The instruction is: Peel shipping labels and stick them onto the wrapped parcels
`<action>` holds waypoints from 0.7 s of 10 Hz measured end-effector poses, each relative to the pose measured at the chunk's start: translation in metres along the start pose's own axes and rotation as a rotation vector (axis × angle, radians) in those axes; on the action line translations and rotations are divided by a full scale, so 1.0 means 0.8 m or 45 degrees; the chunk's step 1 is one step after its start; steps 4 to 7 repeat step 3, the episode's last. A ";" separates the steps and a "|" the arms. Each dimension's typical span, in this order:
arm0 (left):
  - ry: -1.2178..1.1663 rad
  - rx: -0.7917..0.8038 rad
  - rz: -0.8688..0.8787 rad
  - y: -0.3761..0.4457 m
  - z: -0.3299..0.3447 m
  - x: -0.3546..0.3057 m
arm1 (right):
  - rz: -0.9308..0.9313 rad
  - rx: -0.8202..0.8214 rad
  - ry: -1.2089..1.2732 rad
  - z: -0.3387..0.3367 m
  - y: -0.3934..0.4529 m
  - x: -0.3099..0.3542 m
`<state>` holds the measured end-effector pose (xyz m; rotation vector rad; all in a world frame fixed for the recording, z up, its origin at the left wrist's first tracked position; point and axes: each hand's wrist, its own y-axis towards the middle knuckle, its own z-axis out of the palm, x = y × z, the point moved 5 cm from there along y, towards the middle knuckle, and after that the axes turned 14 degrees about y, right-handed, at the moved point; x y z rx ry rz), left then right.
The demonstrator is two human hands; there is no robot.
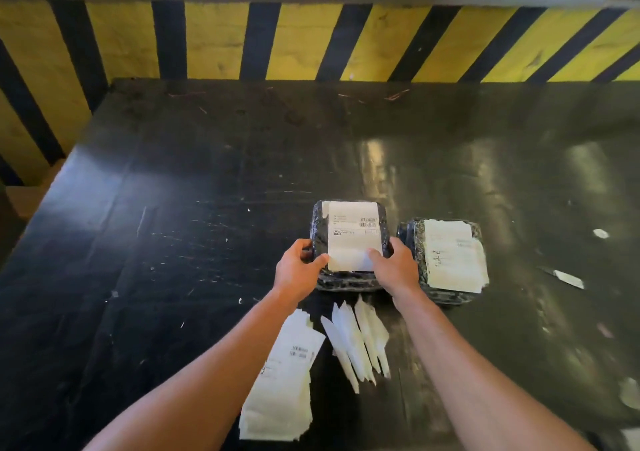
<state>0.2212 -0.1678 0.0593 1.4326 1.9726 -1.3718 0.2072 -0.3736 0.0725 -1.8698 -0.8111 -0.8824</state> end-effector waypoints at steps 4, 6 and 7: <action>0.210 -0.107 0.015 -0.008 -0.004 0.037 | -0.153 0.152 -0.119 -0.032 -0.012 -0.030; 0.210 -0.107 0.015 -0.008 -0.004 0.037 | -0.153 0.152 -0.119 -0.032 -0.012 -0.030; 0.210 -0.107 0.015 -0.008 -0.004 0.037 | -0.153 0.152 -0.119 -0.032 -0.012 -0.030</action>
